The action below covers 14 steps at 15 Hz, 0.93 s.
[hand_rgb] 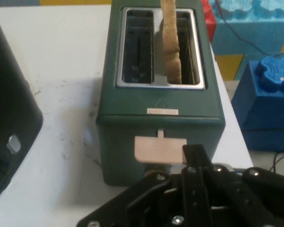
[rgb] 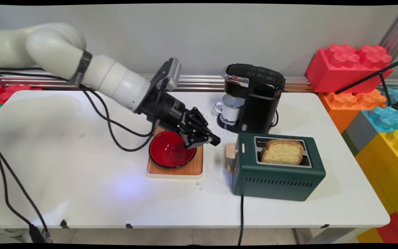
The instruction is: Press the toaster switch
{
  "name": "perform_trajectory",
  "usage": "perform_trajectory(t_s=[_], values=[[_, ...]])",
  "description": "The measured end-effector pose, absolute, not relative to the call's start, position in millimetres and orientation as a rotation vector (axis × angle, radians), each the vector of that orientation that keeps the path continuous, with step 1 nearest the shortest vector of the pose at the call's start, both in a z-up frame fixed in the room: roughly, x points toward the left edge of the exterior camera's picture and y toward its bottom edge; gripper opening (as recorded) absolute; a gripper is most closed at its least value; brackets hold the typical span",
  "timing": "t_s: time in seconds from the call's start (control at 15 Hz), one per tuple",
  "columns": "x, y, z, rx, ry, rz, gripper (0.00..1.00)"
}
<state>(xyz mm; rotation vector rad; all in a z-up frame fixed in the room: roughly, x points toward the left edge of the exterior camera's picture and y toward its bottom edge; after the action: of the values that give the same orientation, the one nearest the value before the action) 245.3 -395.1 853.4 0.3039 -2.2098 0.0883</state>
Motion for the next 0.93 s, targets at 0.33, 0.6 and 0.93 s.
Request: perform_trajectory(t_s=[0.33,0.6,0.93], values=[[236,-406,825,0.298,-2.159,0.075,0.0],[230,-414,807,0.295,-2.127,0.07,0.0],[226,-420,794,0.292,-2.105,0.062,0.0]])
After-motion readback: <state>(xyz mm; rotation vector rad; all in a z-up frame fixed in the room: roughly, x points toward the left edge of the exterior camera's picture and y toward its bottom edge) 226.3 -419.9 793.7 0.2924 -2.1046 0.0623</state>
